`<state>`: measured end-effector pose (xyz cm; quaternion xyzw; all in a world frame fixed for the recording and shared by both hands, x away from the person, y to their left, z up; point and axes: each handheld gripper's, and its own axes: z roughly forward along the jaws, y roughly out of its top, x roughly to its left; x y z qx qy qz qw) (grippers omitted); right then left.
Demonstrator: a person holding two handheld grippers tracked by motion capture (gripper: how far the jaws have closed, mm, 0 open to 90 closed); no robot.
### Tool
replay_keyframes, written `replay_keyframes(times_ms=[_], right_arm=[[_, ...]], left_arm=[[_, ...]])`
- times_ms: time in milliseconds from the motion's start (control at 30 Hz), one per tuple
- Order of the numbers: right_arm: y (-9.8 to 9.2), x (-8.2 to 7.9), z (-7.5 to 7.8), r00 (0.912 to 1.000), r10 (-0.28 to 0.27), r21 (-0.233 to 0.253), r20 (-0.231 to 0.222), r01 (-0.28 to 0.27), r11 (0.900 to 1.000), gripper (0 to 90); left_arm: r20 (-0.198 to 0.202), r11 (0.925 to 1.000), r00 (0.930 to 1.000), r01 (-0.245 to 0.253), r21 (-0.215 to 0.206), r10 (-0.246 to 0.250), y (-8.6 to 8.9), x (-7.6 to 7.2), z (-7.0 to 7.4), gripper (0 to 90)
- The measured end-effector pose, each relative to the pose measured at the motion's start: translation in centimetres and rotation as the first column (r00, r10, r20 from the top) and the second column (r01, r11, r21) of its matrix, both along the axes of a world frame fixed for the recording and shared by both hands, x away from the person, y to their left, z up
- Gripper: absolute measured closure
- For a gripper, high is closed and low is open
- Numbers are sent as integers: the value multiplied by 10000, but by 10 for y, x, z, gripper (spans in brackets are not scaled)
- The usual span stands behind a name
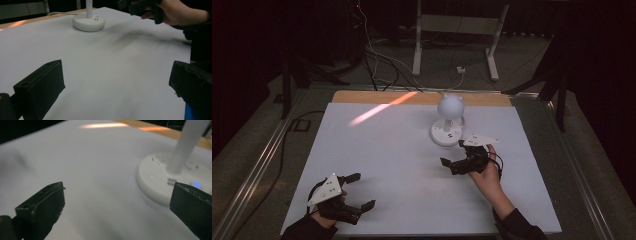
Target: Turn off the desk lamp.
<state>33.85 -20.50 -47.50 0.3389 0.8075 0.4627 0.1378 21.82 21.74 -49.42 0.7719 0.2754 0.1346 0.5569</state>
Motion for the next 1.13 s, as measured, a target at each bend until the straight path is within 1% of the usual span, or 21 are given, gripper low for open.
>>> replay_keyframes(times_ms=[67, 200, 233, 300, 367, 433, 500, 567, 633, 700, 733, 800, 900, 1000, 1133], right_arm=[[-8, -7, -3, 9998, -141, -260, 118, 144, 9996, 0], [-22, -19, -6, 9999, -161, -279, -30, 161, 9995, 0], [-26, -23, -7, 9999, -136, -258, -23, 135, 9996, 0], [-31, -28, -8, 9998, -198, -384, 2, 198, 9991, 0], [-37, -34, -10, 9998, -175, -364, 92, 179, 9992, 0], [-43, -39, -13, 9999, -115, -477, 124, 120, 9988, 0], [-50, -44, -16, 9998, -165, -363, 80, 167, 9992, 0], [-56, -48, -18, 9998, -175, -443, 34, 176, 9989, 0], [-63, -53, -20, 9996, -270, -382, -8, 269, 9989, 0], [-69, -57, -22, 9996, -268, -196, -9, 268, 9994, 0], [-72, -59, -23, 9995, -321, -203, -39, 320, 9993, 0], [-76, -63, -26, 9991, -422, -375, -58, 420, 9984, 0], [-81, -66, -28, 9986, -469, -368, -234, 460, 9983, 0], [-83, -68, -30, 9985, -484, -582, -244, 469, 9972, 0], [-82, -67, -30, 9986, -481, -588, -227, 467, 9972, 0]], left_arm=[[9, 10000, 10000, -31, -94, 31, 0, 0, 0, 6], [17, 10000, 10000, 4, -37, -4, 0, 0, 0, 6], [17, 10000, 10000, 19, -32, -19, -1, 0, 0, 6], [9, 10000, 10000, 25, -20, -25, -1, 0, 0, 6], [17, 10000, 10000, 11, -31, -11, 0, 0, 0, 6], [20, 10000, 10000, -4, -65, 4, 0, -1, 1, 6], [36, 10000, 10000, 4, -40, -3, 0, -1, 1, 6], [35, 10000, 10000, 1, -43, -1, 0, -1, 1, 6], [20, 10000, 10000, 6, -34, -6, 0, -1, 1, 6], [26, 10000, 10000, 11, -27, -11, -1, -1, 1, 6], [22, 10000, 10000, 10, -25, -10, -1, -1, 1, 6], [33, 10000, 10000, -1, -18, 2, -1, -1, 1, 6], [43, 10000, 10000, -6, -17, 6, -1, -1, 1, 6], [78, 10000, 10000, -1, -23, 1, -1, -1, 1, 6], [84, 10000, 10000, -2, -34, 2, -1, -1, 1, 6]])
